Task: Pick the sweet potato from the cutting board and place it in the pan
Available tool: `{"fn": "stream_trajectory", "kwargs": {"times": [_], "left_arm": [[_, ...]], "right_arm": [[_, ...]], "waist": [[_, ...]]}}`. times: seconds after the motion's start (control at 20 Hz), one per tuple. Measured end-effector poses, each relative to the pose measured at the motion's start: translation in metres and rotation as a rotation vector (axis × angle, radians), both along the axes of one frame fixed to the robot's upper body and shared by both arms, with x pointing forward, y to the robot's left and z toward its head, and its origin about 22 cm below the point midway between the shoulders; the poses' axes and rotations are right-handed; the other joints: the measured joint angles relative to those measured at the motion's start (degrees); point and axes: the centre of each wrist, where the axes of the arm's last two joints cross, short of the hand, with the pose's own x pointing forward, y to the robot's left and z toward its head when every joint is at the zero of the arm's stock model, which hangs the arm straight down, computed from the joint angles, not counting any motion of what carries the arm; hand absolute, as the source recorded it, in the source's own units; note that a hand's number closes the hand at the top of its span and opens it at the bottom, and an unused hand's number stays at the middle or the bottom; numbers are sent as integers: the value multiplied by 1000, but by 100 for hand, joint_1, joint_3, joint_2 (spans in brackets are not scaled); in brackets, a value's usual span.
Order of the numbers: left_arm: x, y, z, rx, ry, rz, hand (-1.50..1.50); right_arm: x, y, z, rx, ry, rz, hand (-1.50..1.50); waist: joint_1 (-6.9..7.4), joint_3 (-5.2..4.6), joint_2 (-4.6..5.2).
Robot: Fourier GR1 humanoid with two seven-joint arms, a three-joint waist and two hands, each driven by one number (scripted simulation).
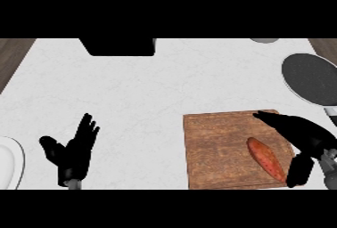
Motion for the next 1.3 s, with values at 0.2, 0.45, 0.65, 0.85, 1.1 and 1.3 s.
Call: {"fn": "stream_trajectory", "kwargs": {"times": [0.2, 0.45, 0.65, 0.85, 1.1, 1.3], "left_arm": [[2, 4, 6, -4, 9, 9, 0], [-1, 4, 3, -7, 8, 8, 0], [0, 5, 1, -9, 2, 7, 0], [1, 10, 0, -6, 1, 3, 0], [-1, 4, 2, -3, 1, 7, 0], [-1, 8, 6, -8, 12, 7, 0]], "right_arm": [[1, -7, -6, 9, 17, 15, -150], [-4, -1, -20, 53, -9, 13, -150], [-3, -4, -29, 68, -43, 6, -150], [-5, -5, -43, 51, -56, -3, -150], [-4, -3, -69, 62, -39, 13, 150], [-2, -7, -72, 89, -95, 90, 150]], "waist": [[-29, -6, 2], [-41, -5, -2], [-41, -2, -3], [-44, -2, -4], [-39, -16, -8], [-36, -36, -20]]}}
